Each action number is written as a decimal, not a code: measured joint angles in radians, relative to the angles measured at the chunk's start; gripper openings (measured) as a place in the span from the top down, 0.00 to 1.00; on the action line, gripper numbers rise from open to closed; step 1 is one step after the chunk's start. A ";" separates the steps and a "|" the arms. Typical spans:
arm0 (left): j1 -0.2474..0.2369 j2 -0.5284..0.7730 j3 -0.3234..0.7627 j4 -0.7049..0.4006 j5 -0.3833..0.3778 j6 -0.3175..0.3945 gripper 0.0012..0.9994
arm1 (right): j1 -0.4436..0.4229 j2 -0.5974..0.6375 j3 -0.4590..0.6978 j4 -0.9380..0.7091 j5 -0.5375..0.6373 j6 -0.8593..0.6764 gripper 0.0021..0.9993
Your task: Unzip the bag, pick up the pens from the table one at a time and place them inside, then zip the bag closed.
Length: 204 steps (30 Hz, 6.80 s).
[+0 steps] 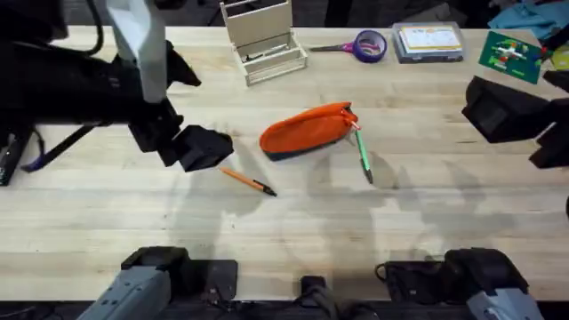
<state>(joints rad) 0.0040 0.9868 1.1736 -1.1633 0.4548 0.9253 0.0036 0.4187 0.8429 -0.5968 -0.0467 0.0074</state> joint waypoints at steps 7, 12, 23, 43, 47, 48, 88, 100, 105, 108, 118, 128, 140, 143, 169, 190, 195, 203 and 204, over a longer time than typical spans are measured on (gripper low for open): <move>0.000 0.063 0.000 0.000 0.006 0.037 0.01 | 0.000 0.000 0.000 0.000 0.000 0.000 0.00; 0.000 0.098 0.000 0.000 0.009 0.042 0.01 | 0.000 0.000 0.000 0.000 0.000 0.000 0.00; 0.000 0.187 0.000 0.007 0.032 0.045 0.00 | 0.000 0.000 0.000 0.000 0.000 0.000 0.00; 0.000 0.371 0.000 0.064 0.162 0.050 0.01 | 0.000 0.000 0.000 0.000 0.000 0.000 0.00; 0.000 0.422 0.000 0.064 0.192 0.077 0.01 | 0.000 0.000 0.001 0.000 0.000 0.000 0.00; 0.000 0.433 0.000 0.064 0.200 0.086 0.01 | 0.000 0.000 0.000 0.000 0.000 0.000 0.00; -0.151 0.685 0.000 0.180 0.333 0.227 0.00 | 0.000 0.000 0.001 0.010 0.000 0.000 0.00; -0.151 0.685 0.000 0.166 0.277 0.228 0.28 | 0.000 0.000 0.002 0.010 0.000 0.000 0.00; -0.151 0.685 0.000 0.190 0.263 0.229 0.77 | 0.000 0.000 0.002 0.010 0.000 0.000 0.00; -0.151 0.686 0.000 0.199 0.256 0.231 0.95 | 0.000 0.000 0.002 0.010 0.000 0.000 0.00; -0.151 0.686 0.000 0.199 0.256 0.230 0.96 | 0.000 0.000 0.002 0.010 -0.006 0.005 0.00; -0.151 0.686 0.000 0.199 0.256 0.230 0.96 | 0.000 0.000 0.002 -0.030 -0.054 0.044 0.00; -0.151 0.686 0.000 0.199 0.256 0.230 0.96 | 0.000 0.005 0.002 -0.065 -0.261 0.071 0.00; -0.151 0.686 0.000 0.199 0.256 0.230 0.96 | 0.000 0.028 0.002 -0.065 -0.294 0.074 0.00; -0.151 0.686 0.000 0.199 0.256 0.230 0.96 | 0.000 0.308 0.002 -0.167 -0.398 0.120 0.00; -0.151 0.686 0.000 0.203 0.256 0.230 0.96 | 0.094 0.711 0.002 -0.041 -0.414 0.229 0.00; -0.151 0.686 0.000 0.203 0.256 0.230 0.96 | 0.153 0.780 0.002 0.074 -0.414 0.229 0.00; -0.151 0.686 0.000 0.202 0.256 0.230 0.96 | 0.189 0.872 0.002 0.159 -0.414 0.229 0.00; -0.151 0.686 0.000 0.202 0.256 0.230 0.96 | 0.190 0.881 0.002 0.165 -0.414 0.229 0.00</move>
<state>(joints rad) -0.1474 1.6730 1.1736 -0.9615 0.7108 1.1557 0.1939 1.2999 0.8448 -0.4314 -0.4610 0.2359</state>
